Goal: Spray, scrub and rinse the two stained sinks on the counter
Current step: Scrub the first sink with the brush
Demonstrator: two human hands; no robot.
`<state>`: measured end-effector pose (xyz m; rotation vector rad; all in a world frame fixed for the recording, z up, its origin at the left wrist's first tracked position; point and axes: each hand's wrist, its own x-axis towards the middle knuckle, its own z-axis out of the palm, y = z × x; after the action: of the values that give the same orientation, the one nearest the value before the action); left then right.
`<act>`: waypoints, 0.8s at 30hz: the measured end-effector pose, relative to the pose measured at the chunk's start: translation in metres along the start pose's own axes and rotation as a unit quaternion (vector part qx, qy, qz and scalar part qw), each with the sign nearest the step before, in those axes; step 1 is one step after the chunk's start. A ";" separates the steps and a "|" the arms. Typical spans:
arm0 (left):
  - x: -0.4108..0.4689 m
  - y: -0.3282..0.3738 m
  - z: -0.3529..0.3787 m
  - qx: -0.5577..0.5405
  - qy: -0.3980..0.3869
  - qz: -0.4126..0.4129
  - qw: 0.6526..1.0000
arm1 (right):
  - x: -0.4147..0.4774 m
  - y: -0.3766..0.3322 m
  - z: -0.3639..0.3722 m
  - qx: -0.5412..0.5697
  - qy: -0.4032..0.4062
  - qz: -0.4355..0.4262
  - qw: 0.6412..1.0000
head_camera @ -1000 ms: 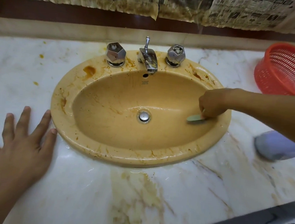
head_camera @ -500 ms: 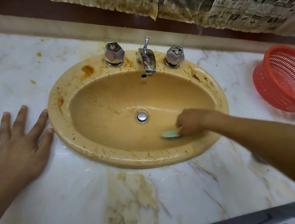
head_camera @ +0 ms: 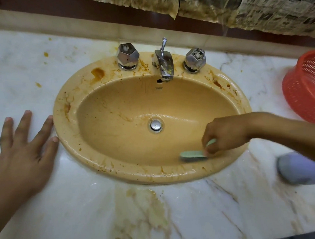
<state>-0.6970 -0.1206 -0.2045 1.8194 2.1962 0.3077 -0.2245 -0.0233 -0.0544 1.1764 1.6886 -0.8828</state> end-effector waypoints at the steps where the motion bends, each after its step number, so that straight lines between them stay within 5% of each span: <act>1: 0.001 -0.003 0.003 -0.009 0.000 0.001 1.000 | -0.012 0.012 -0.005 -0.026 -0.007 0.022 0.999; 6: 0.008 -0.011 0.013 -0.072 0.006 0.000 0.997 | -0.041 0.065 -0.015 -0.109 0.039 0.146 0.982; 13: 0.008 -0.012 0.014 -0.074 0.010 0.006 0.997 | -0.027 0.041 0.013 -0.079 0.048 0.123 0.988; 18: 0.006 -0.009 0.013 -0.063 0.011 0.002 0.998 | -0.013 0.053 -0.033 -0.235 0.146 0.224 0.935; 24: 0.006 -0.008 0.012 -0.059 0.022 -0.003 0.998 | 0.034 0.023 -0.068 -0.418 0.359 0.121 0.825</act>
<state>-0.7016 -0.1167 -0.2192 1.7591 2.1627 0.4716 -0.2256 0.0555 -0.0622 1.0771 2.0864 0.5518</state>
